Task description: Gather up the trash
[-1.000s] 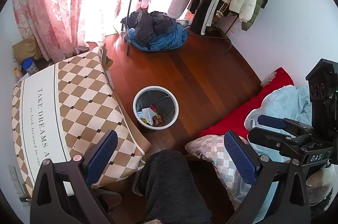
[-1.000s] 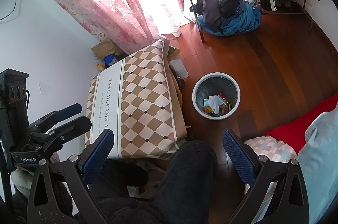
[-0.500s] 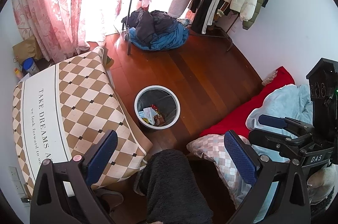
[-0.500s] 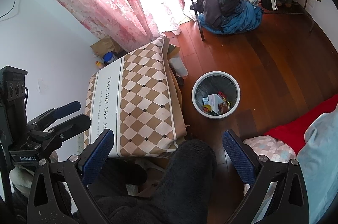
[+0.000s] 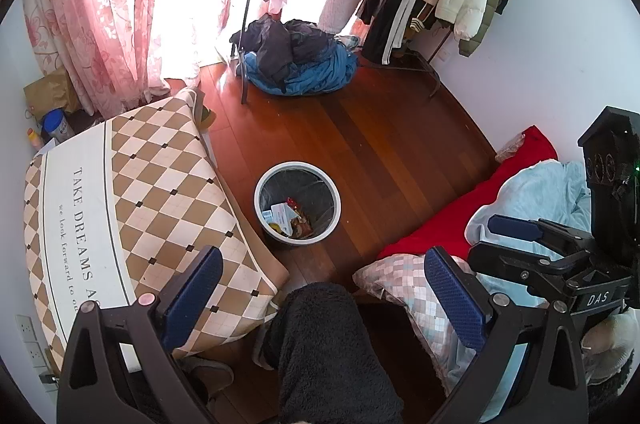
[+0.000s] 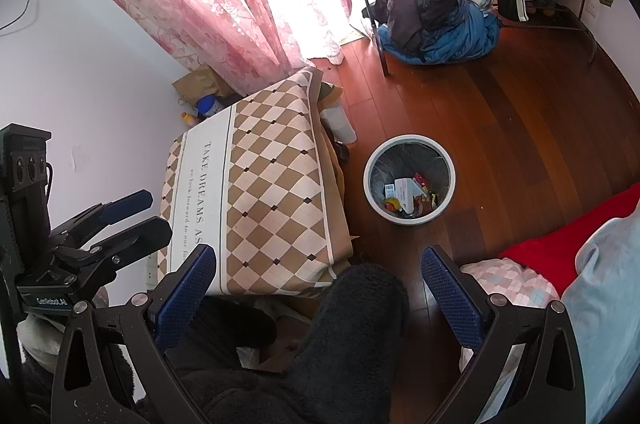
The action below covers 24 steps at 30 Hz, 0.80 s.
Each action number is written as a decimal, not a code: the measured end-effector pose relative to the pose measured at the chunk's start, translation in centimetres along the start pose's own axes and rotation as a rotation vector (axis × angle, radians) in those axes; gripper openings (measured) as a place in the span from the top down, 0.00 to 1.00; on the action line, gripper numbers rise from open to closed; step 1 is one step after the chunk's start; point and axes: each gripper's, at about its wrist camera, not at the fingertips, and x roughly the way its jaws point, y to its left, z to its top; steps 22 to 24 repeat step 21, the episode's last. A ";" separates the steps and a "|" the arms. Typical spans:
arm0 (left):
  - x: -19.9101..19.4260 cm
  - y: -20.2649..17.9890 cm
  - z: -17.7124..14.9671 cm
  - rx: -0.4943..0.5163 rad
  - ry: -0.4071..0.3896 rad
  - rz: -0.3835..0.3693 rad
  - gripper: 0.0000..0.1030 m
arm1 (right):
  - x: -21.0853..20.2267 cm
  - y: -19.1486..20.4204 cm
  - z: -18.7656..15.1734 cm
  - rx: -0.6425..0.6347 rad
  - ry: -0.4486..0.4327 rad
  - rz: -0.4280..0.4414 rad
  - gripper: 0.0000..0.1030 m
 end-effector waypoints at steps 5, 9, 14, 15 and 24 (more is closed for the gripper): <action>0.0 0.4 -0.1 0.000 0.001 0.002 0.00 | 0.1 -0.3 0.2 -0.005 0.008 0.003 0.00; -0.1 0.4 -0.2 0.001 0.001 0.001 0.00 | 0.0 -0.3 0.2 -0.005 0.006 0.002 0.00; -0.1 0.7 -0.3 0.000 0.005 0.001 0.00 | 0.0 -0.2 0.2 -0.006 0.008 -0.001 0.00; -0.2 0.7 -0.3 0.000 0.006 0.001 0.00 | 0.0 -0.1 0.2 -0.006 0.007 -0.001 0.00; -0.1 0.8 -0.6 -0.011 -0.008 0.000 0.00 | 0.0 -0.1 0.0 -0.009 0.013 -0.004 0.00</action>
